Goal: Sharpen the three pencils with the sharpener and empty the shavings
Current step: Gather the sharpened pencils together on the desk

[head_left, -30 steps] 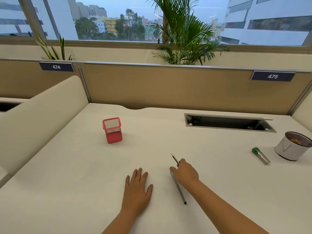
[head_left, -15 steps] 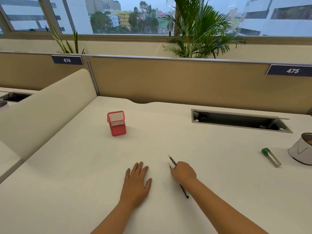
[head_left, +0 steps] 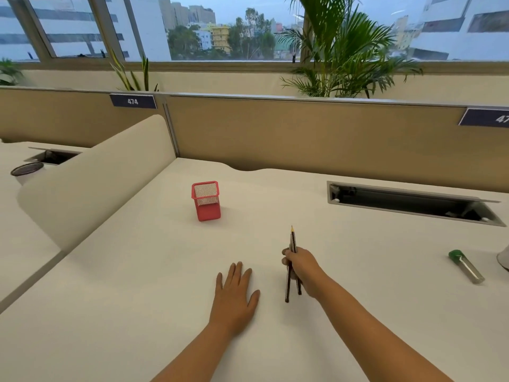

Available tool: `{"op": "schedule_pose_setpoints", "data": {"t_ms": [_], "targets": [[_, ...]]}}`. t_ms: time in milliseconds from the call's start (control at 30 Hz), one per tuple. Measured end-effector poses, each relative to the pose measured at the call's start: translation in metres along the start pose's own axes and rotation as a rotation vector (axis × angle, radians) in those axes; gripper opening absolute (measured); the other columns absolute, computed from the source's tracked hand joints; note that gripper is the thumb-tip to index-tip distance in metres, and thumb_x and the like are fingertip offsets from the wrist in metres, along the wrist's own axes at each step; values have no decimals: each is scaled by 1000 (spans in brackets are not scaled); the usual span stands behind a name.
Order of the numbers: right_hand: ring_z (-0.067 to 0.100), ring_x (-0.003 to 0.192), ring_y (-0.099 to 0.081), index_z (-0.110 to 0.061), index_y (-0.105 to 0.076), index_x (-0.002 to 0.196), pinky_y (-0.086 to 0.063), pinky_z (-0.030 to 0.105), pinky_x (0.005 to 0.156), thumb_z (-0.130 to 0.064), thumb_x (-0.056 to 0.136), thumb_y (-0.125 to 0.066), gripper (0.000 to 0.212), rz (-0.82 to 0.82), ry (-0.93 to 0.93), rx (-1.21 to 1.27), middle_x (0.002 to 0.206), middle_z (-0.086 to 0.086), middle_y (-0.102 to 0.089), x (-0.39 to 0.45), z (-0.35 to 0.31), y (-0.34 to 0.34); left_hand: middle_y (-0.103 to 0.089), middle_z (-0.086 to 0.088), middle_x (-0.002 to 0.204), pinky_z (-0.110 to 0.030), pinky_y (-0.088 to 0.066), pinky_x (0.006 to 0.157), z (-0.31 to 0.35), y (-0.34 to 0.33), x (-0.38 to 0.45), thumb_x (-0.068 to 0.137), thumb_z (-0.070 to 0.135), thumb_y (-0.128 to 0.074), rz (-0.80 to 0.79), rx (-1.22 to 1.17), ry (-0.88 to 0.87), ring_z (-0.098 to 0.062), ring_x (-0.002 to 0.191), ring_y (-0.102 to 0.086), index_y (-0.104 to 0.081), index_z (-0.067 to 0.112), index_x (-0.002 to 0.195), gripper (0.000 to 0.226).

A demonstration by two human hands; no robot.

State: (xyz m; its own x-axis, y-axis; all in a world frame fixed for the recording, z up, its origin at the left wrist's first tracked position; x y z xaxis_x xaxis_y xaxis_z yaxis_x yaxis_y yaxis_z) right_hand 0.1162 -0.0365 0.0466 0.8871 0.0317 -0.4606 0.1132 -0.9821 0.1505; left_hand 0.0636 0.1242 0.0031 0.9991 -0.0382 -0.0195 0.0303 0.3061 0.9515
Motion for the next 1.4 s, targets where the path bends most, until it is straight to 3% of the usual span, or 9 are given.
{"op": "schedule_pose_setpoints", "data": {"t_ms": [100, 267, 367, 467, 600, 700, 967, 1133, 1400], "targets": [[15, 71, -45, -8, -49, 104, -35, 24, 62, -15, 98, -36, 15, 15, 43, 14, 79, 1, -57, 0, -16, -12, 9, 2, 159, -42, 13, 116, -2, -3, 2, 79, 59, 0, -42, 54, -8, -12, 144, 14, -3, 25, 149, 78], [21, 106, -53, -7, -55, 115, -35, 28, 84, -19, 99, -35, 28, 100, 196, -116, 112, 5, -66, 2, -70, -34, 10, 4, 158, -42, 12, 116, -43, 11, 6, 71, 62, 9, -48, 77, -5, -12, 144, 14, 0, 26, 149, 87], [25, 118, -46, -16, -64, 110, -38, 31, 82, -24, 97, -35, 33, 160, 209, -255, 119, 8, -59, 9, -100, -51, 9, 5, 158, -41, 11, 116, -67, 21, 8, 70, 62, 8, -43, 71, -3, -12, 145, 13, -1, 28, 149, 86], [28, 111, -45, -17, -68, 106, -45, 39, 82, -24, 96, -36, 34, 229, 285, -385, 110, 10, -58, 14, -133, -77, 8, 6, 159, -41, 11, 116, -86, 26, 12, 72, 62, 6, -44, 53, -11, -12, 145, 12, -2, 28, 149, 84], [21, 71, -49, -4, -65, 107, -38, 29, 57, -18, 95, -43, 29, 171, 394, -322, 86, 7, -56, 22, -172, -107, 7, 5, 159, -39, 11, 117, -99, 29, 21, 80, 59, -1, -36, 38, -28, -11, 145, 12, -4, 28, 149, 75], [23, 70, -48, -1, -65, 101, -37, 30, 57, -18, 91, -52, 24, 173, 427, -243, 72, 5, -52, 34, -198, -125, 6, 6, 159, -38, 12, 116, -108, 33, 30, 75, 59, 2, -21, 24, -44, -11, 145, 11, -6, 29, 149, 80], [23, 78, -58, -3, -70, 93, -48, 37, 75, -15, 82, -66, 17, 244, 519, -90, 82, 8, -64, 71, -238, -154, 5, 2, 159, -39, 13, 116, -116, 39, 57, 79, 58, -2, -18, 22, -88, -13, 145, 10, -7, 27, 149, 77], [28, 92, -65, -3, -71, 93, -50, 38, 81, -16, 80, -68, 18, 275, 483, -317, 98, 13, -72, 105, -235, -167, 1, -1, 159, -38, 14, 114, -116, 42, 77, 80, 57, -5, 1, 1, -111, -15, 146, 7, -12, 24, 149, 76], [27, 98, -62, -3, -62, 100, -38, 26, 52, -27, 78, -72, 35, 110, 344, -938, 82, 5, -53, 142, -218, -201, 1, -1, 159, -39, 14, 115, -119, 38, 100, 83, 55, -8, -6, -12, -113, -15, 146, 8, -12, 24, 149, 73]]}}
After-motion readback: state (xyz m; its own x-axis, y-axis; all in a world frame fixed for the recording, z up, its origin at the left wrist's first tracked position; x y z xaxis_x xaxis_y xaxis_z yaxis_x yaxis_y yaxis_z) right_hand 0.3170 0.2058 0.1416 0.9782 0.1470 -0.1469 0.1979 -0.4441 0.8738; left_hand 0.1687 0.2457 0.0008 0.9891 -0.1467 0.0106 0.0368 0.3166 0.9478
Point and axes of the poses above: each hand's wrist, its own x-axis towards the middle knuckle, its own y-axis out of the back of the hand, z = x × y, the point moved 8 cm from there along x, towards the middle knuckle
